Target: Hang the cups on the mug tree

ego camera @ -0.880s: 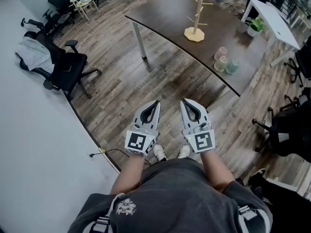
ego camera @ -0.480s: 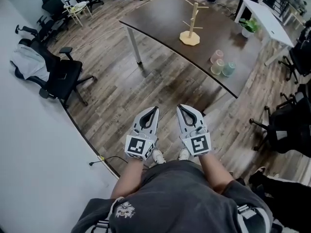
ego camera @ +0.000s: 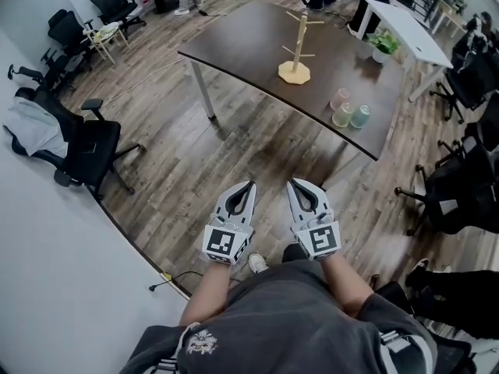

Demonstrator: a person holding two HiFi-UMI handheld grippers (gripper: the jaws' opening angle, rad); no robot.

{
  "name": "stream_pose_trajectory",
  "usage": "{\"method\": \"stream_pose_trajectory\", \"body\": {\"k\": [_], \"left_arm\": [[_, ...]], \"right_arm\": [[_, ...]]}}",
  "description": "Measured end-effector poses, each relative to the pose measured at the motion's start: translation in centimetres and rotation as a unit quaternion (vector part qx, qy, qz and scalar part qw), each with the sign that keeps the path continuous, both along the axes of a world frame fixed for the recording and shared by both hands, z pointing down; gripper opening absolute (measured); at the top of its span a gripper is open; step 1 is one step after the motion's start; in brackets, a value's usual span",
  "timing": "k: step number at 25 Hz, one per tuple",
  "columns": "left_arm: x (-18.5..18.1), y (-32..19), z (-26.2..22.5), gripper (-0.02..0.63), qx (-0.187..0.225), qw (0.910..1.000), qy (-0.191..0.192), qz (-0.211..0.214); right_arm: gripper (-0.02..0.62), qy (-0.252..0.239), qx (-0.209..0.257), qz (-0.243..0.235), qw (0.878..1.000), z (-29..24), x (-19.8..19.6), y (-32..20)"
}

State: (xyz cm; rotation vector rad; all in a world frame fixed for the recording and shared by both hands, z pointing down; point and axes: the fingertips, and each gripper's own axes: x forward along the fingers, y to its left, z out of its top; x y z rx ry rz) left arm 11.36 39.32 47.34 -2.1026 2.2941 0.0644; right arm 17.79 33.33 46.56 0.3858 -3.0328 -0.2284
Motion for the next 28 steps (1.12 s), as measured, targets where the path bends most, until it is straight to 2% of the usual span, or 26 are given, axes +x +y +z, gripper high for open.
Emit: {"method": "stream_pose_trajectory", "body": {"k": [6, 13, 18, 20, 24, 28], "left_arm": [[-1.3, -2.0, 1.0, 0.007, -0.008, 0.9998, 0.007, 0.016], [-3.4, -7.2, 2.2, 0.006, -0.024, 0.9991, 0.004, 0.034], [-4.9, -12.5, 2.7, 0.006, -0.040, 0.9973, 0.001, 0.061], [-5.6, -14.6, 2.6, 0.006, -0.041, 0.9971, 0.005, 0.063], [-7.4, -17.8, 2.0, 0.006, -0.039, 0.9972, 0.011, 0.063], [-9.3, -21.2, 1.8, 0.006, -0.041, 0.9976, 0.009, 0.054]], "right_arm": [[0.021, 0.001, -0.008, 0.018, 1.000, 0.9, -1.2, -2.3], [0.021, 0.010, -0.017, 0.033, 0.999, 1.5, -3.6, -7.0], [0.021, 0.049, 0.031, 0.011, 0.998, 2.9, -6.2, -10.4], [0.021, 0.056, 0.035, 0.007, 0.998, 2.9, -7.1, -12.1], [0.021, 0.048, 0.047, -0.005, 0.998, 2.7, -8.9, -14.9], [0.021, 0.032, 0.027, -0.009, 0.999, 2.4, -10.5, -18.3]]}}
